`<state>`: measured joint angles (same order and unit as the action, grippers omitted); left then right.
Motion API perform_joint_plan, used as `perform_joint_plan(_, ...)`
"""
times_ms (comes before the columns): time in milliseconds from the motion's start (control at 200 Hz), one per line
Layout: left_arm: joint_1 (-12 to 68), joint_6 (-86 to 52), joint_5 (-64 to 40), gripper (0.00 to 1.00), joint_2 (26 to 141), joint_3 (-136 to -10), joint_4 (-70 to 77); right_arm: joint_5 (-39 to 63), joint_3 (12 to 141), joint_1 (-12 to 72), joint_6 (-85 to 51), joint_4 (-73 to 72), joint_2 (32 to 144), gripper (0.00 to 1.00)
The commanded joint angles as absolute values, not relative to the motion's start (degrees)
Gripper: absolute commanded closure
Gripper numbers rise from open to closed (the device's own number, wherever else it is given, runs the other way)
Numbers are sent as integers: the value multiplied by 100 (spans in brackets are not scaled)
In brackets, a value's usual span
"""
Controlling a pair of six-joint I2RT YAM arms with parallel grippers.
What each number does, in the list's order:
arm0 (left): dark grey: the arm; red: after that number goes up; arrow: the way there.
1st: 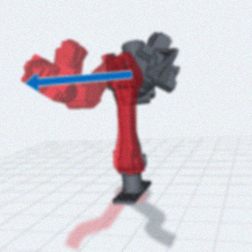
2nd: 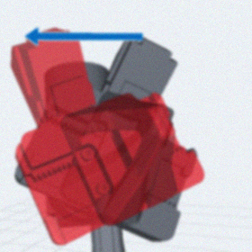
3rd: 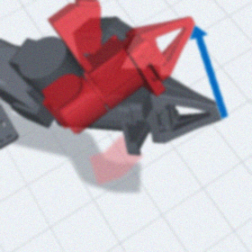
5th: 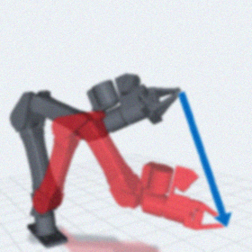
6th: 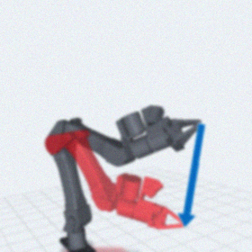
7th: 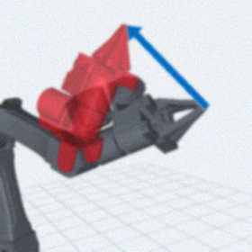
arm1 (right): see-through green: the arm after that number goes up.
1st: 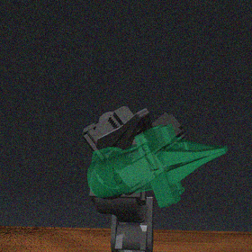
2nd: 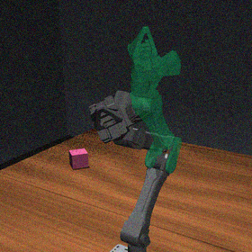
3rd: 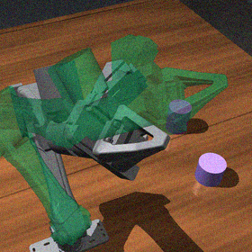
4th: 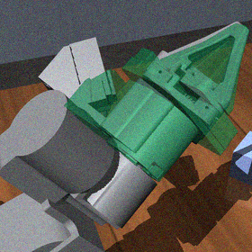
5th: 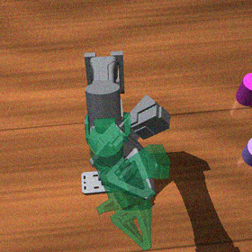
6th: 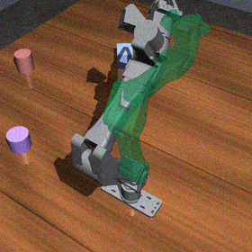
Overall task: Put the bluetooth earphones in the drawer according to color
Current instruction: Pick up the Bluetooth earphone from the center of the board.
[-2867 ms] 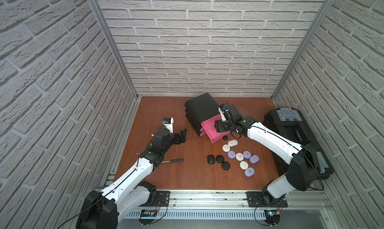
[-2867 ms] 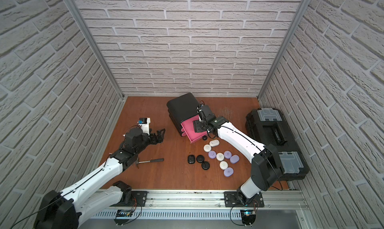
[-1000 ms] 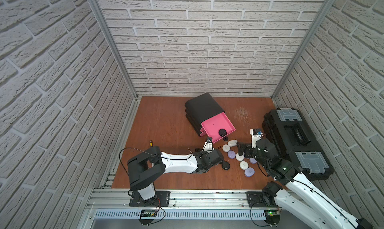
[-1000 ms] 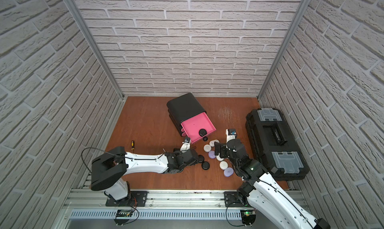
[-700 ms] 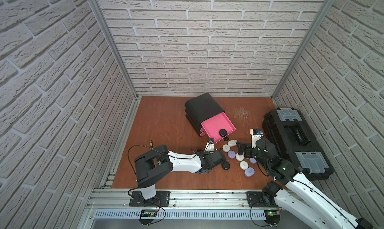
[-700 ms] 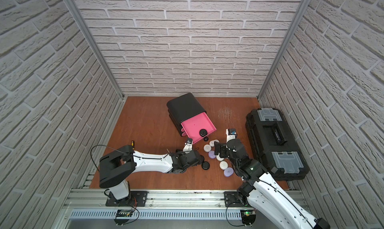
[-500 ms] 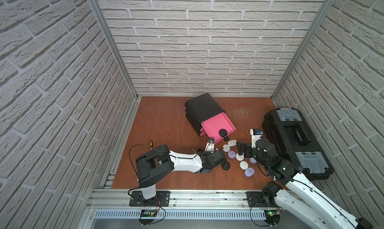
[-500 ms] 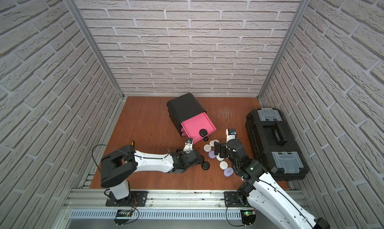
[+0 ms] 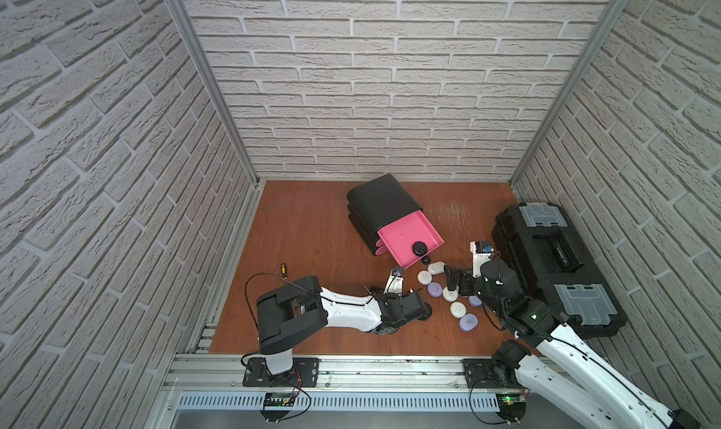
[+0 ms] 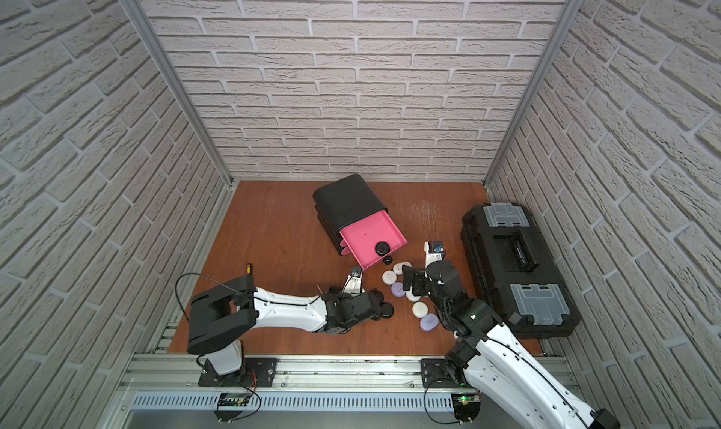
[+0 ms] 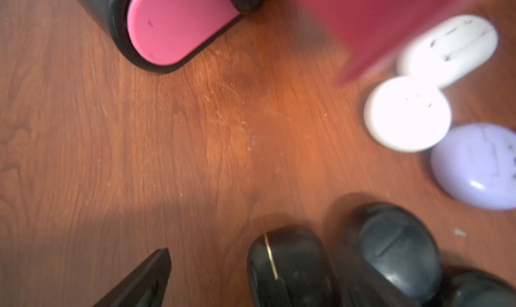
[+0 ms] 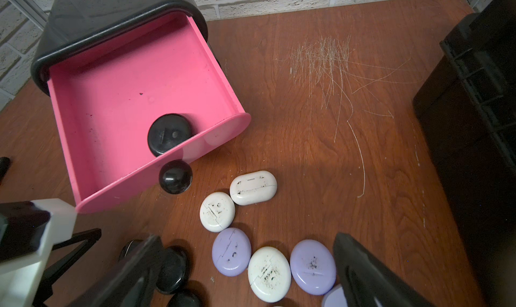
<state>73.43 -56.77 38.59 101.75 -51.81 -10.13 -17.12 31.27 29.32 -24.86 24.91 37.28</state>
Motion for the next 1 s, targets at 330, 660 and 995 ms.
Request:
perform_joint_plan(330,7356,-5863,3932,15,10522,-4898,-606,-1810,3023,2909,-2555,2341,3630,1)
perform_joint_plan(660,7133,-5695,3408,43,10514,-4476,232,-1841,3030,2905,-2547,2347,3639,0)
perform_joint_plan(995,7287,-6013,3870,71,10039,-4476,-736,-1824,3032,2907,-2540,2351,3621,0)
